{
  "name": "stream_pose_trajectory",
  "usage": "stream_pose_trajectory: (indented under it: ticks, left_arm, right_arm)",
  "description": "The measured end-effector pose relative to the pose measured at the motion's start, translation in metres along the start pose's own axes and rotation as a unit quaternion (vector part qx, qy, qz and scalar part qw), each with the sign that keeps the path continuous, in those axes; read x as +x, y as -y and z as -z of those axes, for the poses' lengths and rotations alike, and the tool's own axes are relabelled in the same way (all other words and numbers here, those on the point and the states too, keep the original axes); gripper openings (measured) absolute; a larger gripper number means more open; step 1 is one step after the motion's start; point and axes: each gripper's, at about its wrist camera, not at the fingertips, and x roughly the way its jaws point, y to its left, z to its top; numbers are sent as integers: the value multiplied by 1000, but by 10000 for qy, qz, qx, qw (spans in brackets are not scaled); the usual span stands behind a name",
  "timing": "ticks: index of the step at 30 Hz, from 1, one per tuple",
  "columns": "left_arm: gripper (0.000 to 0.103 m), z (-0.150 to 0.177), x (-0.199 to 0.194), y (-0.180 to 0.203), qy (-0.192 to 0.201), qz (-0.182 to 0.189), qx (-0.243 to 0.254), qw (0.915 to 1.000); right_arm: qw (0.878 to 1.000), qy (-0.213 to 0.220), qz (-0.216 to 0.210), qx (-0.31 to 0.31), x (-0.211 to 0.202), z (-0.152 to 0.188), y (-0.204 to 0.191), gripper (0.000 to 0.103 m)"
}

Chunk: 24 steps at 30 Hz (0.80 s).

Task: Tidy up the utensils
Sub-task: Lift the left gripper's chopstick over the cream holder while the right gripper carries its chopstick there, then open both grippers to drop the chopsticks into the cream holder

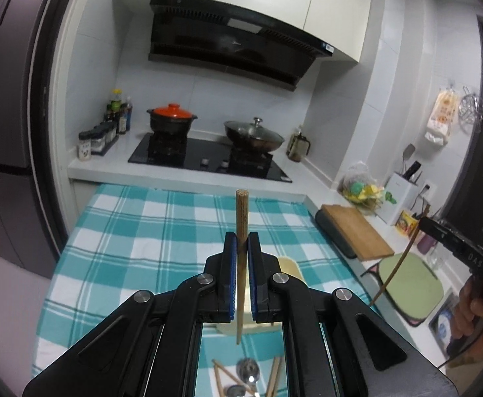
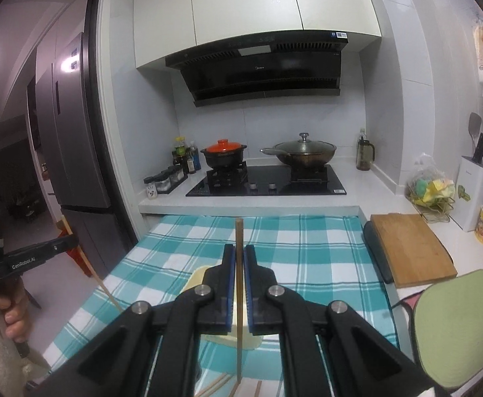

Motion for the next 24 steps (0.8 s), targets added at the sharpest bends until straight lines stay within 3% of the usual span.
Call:
stream_pose_trajectory:
  ticks: [6, 13, 24]
  left_arm:
    - [5, -27, 55, 13, -32, -113, 75, 9999]
    - [4, -9, 126, 13, -463, -205, 3, 9987]
    - [5, 44, 209, 1, -1447, -495, -107, 9882]
  right_arm:
    - [9999, 115, -92, 27, 35, -33, -4, 5]
    - [9999, 37, -128, 49, 93, -28, -5, 5]
    - [9914, -1250, -30, 397, 200, 33, 23, 5]
